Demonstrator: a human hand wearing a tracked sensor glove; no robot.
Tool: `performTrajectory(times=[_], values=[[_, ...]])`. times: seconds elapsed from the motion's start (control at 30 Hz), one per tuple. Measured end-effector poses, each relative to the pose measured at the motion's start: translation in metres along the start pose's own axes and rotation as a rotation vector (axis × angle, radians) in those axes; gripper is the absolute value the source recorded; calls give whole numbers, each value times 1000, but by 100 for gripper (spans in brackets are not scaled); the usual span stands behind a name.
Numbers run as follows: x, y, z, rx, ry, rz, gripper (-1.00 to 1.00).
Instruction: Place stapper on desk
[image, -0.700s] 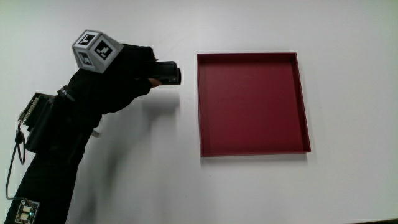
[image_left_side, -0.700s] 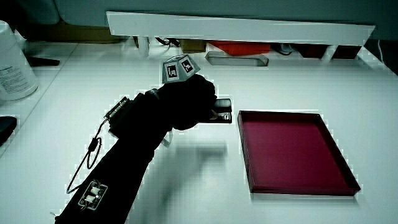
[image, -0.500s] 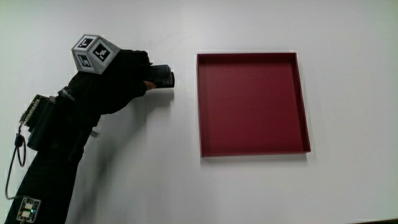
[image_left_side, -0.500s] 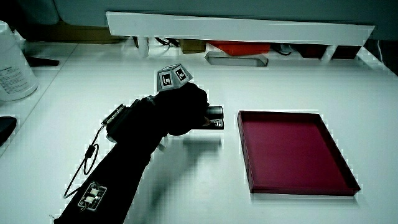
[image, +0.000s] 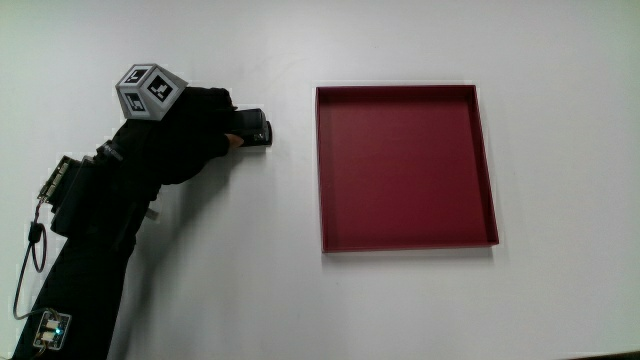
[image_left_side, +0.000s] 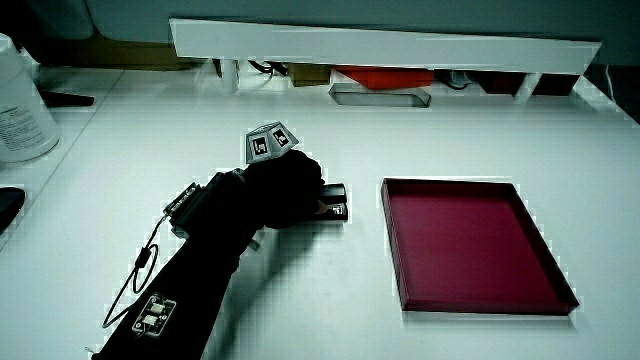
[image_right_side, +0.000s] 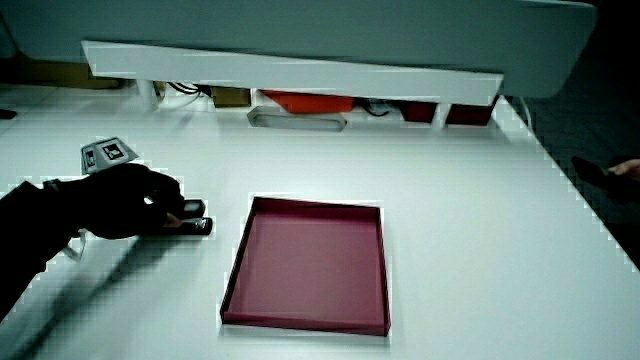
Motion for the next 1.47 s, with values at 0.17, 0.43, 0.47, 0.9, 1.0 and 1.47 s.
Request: performTrajectory(times=[0.17, 0.43, 0.47, 0.9, 1.0, 1.47], values=[[-1, 0, -1, -6, -2, 3, 0], [1, -16, 1, -2, -22, 25, -62], [5, -22, 3, 4, -28, 17, -69], [75, -113, -15, -138, 207, -260, -100], [83, -129, -34, -203, 198, -294, -100], [83, -138, -62, -286, 90, -343, -100]])
